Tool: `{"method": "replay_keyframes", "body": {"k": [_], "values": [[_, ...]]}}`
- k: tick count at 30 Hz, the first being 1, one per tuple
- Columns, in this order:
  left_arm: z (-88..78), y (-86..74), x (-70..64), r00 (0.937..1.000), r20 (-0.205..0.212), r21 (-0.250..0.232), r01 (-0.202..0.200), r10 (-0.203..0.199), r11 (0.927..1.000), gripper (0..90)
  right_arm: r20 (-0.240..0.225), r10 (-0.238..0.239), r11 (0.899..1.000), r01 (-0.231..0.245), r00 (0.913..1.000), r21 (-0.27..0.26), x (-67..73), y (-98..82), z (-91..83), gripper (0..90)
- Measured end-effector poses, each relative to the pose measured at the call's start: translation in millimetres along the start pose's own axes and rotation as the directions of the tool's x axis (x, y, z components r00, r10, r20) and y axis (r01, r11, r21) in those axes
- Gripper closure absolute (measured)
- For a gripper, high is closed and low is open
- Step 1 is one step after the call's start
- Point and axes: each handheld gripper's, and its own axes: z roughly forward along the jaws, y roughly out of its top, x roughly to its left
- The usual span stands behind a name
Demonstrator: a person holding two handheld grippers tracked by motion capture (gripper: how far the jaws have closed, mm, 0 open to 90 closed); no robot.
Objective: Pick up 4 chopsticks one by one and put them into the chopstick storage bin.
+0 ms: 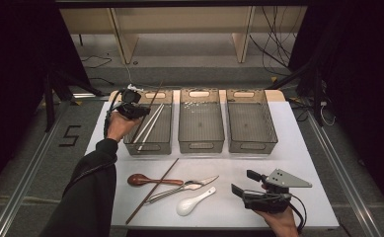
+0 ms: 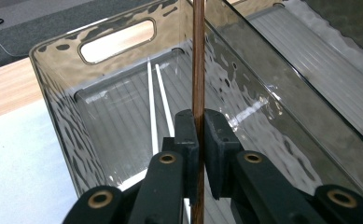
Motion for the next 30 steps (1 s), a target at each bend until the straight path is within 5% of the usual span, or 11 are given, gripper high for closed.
{"method": "replay_keyframes", "body": {"k": [12, 19, 22, 30], "values": [[6.4, -6.5, 1.5, 0.9999, -0.007, 0.031, 0.015, -0.015, 0.9994, 82.1, 0.0, 0.0, 1.0, 0.0, 1.0, -0.001, 0.1, 0.0, 0.0, 23.8], [-0.7, -6.4, -0.4, 0.9991, -0.007, 0.035, 0.042, -0.042, 0.9985, 66.9, 0.001, 0.0, 1.0, 0.0, 1.0, -0.001, 0.0, 0.0, -0.1, 23.8], [-10.4, -7.4, -5.2, 0.9962, 0.032, 0.029, 0.08, -0.081, 0.9964, 58.7, 0.001, 0.0, 1.0, 0.0, 1.0, -0.002, 0.2, 0.0, -0.2, 23.8], [-35.5, -20.0, -25.2, 0.9887, 0.102, 0.016, 0.109, -0.11, 0.994, 39.8, 0.001, 0.0, 1.0, 0.0, 1.0, -0.003, 0.4, 0.0, -0.2, 23.8]]}}
